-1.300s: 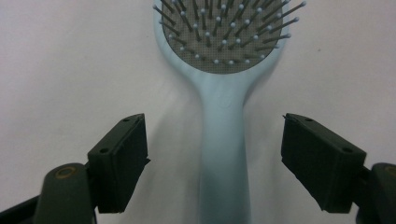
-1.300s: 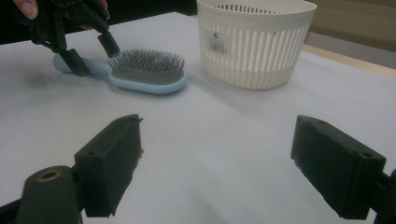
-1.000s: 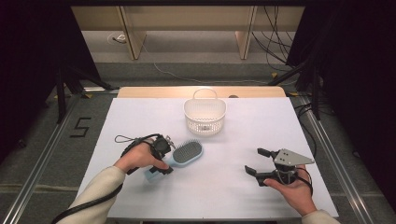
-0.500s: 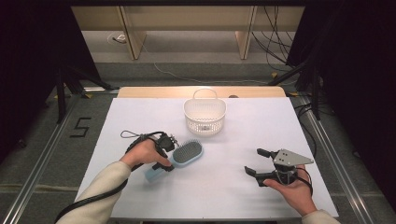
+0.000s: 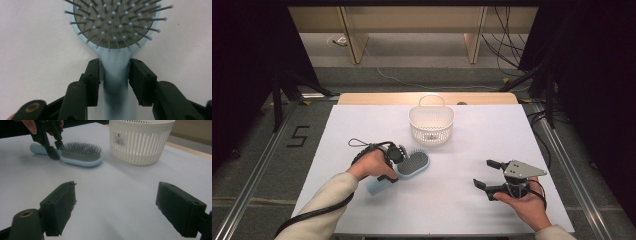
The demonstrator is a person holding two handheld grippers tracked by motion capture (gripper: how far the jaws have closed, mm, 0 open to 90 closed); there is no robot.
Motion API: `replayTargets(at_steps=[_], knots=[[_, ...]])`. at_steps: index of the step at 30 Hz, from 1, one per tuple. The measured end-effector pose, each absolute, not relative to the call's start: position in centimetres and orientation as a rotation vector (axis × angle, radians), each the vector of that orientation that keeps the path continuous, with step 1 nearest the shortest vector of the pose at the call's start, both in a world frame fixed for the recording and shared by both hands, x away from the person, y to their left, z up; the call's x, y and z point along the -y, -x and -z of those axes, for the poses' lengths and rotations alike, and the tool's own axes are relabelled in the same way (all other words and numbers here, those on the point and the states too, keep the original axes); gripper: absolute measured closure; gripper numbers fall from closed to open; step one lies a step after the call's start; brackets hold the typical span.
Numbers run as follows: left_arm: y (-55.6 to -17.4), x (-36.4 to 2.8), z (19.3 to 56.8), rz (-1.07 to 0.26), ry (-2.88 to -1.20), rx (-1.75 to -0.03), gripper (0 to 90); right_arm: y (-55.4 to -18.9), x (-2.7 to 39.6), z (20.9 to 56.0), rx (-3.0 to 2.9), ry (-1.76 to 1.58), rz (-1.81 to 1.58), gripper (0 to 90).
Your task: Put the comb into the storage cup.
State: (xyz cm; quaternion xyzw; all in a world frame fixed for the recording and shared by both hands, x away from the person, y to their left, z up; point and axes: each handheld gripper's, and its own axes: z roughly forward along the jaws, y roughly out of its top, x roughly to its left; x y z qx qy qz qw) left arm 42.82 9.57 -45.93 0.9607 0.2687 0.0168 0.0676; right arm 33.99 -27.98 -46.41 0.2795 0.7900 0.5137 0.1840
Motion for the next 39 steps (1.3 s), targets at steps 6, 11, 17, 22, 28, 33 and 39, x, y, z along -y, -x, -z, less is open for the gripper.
replayTargets(at_steps=[6, 11, 17, 22, 28, 33, 39], knots=[[-42.9, -9.3, 45.9, -0.047, -2.898, -0.848, 68.8, -34.0, 28.0, 46.4, -2.235, -0.783, -1.445, 17.2], [-42.7, -9.6, 45.9, -0.055, -2.869, -0.860, 69.7, -34.0, 28.0, 46.3, -2.218, -0.785, -1.447, 17.3], [-42.3, -9.7, 45.9, -0.085, -2.851, -0.860, 69.9, -34.0, 27.9, 46.4, -2.223, -0.784, -1.444, 17.3], [-42.1, -9.8, 46.0, -0.102, -2.829, -0.882, 70.0, -34.0, 28.0, 46.4, -2.221, -0.787, -1.441, 17.3], [-41.8, -10.1, 46.0, -0.119, -2.804, -0.882, 70.0, -34.0, 28.0, 46.4, -2.221, -0.785, -1.441, 17.3], [-41.7, -10.2, 46.0, -0.124, -2.789, -0.892, 70.1, -34.0, 28.0, 46.5, -2.225, -0.786, -1.436, 17.3], [-41.6, -10.2, 46.0, -0.147, -2.771, -0.890, 70.1, -34.1, 28.0, 46.5, -2.222, -0.790, -1.434, 17.2]])
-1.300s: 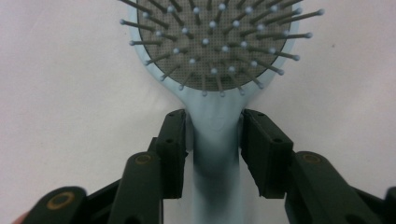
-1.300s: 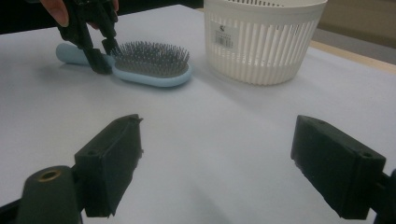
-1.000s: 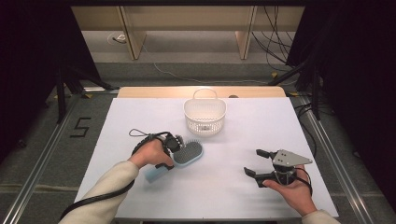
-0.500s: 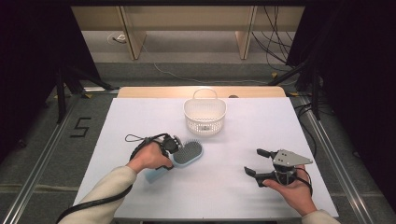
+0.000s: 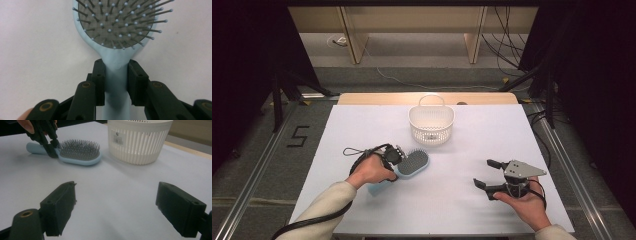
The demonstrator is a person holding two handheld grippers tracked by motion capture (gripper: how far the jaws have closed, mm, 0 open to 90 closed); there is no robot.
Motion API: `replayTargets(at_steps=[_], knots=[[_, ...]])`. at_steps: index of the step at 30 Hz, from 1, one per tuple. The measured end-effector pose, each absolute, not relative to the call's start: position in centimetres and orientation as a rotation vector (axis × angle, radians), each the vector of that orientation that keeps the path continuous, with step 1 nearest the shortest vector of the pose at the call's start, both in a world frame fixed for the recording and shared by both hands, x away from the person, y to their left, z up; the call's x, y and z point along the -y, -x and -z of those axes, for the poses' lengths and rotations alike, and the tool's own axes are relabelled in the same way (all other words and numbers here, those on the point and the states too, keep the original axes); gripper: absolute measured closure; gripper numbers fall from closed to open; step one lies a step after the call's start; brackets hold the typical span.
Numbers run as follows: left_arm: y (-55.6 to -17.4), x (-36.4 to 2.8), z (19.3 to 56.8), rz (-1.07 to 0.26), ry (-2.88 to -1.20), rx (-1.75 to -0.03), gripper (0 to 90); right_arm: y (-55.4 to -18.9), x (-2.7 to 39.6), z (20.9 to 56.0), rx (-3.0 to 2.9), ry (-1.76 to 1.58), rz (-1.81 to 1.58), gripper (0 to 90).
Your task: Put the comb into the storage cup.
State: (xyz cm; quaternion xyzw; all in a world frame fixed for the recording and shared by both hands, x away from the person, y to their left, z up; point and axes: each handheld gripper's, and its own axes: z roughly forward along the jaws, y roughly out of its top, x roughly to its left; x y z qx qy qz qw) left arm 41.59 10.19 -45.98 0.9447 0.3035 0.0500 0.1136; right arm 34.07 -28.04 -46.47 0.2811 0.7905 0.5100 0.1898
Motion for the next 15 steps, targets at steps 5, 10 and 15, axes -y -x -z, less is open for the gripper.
replayTargets(at_steps=[5, 10, 15], knots=[[-41.5, -10.2, 45.9, -0.167, -2.744, -0.878, 70.1, -34.1, 28.1, 46.4, -2.220, -0.785, -1.433, 17.3], [-40.8, -10.5, 45.3, -0.186, -2.679, -0.855, 70.1, -34.0, 28.0, 46.4, -2.222, -0.779, -1.427, 17.3], [-40.0, -10.9, 45.0, -0.238, -2.613, -0.819, 70.0, -34.0, 28.0, 46.4, -2.221, -0.779, -1.426, 17.2]])
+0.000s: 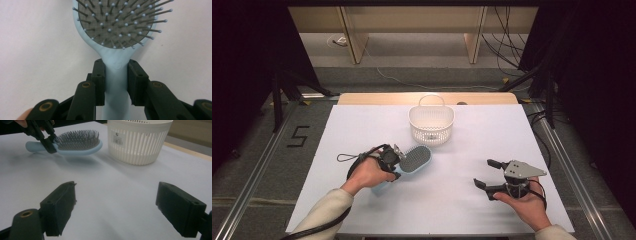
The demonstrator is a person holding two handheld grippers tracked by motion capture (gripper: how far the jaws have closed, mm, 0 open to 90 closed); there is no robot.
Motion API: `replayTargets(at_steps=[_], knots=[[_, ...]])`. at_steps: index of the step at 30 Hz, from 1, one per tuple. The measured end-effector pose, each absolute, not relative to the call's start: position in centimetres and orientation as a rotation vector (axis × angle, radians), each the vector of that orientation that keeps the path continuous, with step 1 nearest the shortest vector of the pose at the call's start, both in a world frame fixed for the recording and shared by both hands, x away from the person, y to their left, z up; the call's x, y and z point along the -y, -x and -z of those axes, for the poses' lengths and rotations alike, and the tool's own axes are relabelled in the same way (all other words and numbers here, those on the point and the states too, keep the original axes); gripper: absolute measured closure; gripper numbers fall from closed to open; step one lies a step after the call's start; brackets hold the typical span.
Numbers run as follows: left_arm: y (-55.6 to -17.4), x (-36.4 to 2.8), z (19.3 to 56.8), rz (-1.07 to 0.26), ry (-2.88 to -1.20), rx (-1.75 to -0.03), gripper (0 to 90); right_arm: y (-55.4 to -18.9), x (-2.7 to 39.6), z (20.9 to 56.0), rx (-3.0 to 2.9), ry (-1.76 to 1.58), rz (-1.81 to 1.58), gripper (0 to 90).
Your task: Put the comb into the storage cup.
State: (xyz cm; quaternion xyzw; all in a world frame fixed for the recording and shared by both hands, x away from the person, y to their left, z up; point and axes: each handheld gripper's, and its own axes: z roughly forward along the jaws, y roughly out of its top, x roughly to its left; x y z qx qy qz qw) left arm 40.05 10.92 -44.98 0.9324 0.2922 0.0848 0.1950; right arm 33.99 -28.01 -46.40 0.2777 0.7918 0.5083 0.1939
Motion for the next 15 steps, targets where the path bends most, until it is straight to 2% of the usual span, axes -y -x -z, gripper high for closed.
replayTargets(at_steps=[3, 15], knots=[[-39.4, -11.2, 45.2, -0.275, -2.525, -0.840, 70.0, -34.0, 28.0, 46.4, -2.219, -0.781, -1.423, 17.2], [-38.8, -11.6, 45.2, -0.366, -2.471, -0.787, 70.0, -34.0, 28.1, 46.5, -2.222, -0.776, -1.433, 17.2]])
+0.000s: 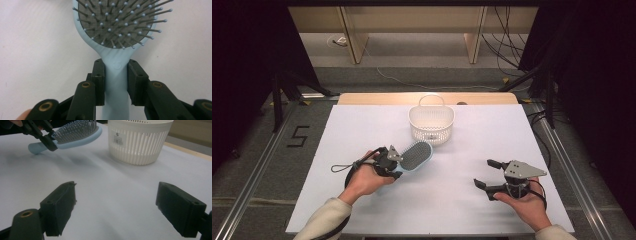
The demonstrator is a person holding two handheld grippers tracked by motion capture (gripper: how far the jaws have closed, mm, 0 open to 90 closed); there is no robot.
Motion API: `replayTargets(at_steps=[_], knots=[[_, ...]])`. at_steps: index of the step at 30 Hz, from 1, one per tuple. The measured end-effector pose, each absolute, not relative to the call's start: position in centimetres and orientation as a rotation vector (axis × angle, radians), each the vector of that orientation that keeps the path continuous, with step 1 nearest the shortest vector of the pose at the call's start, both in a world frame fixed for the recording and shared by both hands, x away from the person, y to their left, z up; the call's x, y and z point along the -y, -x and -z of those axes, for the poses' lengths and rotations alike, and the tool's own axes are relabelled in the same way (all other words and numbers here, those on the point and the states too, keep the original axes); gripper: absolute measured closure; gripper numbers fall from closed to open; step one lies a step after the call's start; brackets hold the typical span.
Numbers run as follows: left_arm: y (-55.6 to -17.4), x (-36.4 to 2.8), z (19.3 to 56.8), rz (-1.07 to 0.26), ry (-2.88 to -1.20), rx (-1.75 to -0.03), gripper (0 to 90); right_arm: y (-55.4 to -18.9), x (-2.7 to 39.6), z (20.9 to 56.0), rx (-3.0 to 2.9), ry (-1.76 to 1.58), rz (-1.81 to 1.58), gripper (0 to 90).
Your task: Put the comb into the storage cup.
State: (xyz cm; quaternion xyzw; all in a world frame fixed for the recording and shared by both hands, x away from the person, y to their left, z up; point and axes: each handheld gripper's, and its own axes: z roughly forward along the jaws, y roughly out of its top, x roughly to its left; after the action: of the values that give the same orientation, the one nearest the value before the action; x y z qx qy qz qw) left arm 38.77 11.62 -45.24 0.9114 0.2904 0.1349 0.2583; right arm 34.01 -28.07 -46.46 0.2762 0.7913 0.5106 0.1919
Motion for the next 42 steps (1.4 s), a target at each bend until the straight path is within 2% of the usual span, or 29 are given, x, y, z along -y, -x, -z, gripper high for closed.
replayTargets(at_steps=[8, 13, 42], knots=[[-38.7, -11.9, 44.8, -0.384, -2.423, -0.778, 70.0, -34.0, 28.1, 46.5, -2.224, -0.777, -1.434, 17.2], [-38.7, -12.1, 44.6, -0.342, -2.385, -0.794, 69.9, -34.0, 28.1, 46.5, -2.222, -0.779, -1.434, 17.2], [-38.6, -12.1, 44.0, -0.427, -2.322, -0.783, 69.9, -33.9, 28.1, 46.5, -2.219, -0.783, -1.435, 17.1]])
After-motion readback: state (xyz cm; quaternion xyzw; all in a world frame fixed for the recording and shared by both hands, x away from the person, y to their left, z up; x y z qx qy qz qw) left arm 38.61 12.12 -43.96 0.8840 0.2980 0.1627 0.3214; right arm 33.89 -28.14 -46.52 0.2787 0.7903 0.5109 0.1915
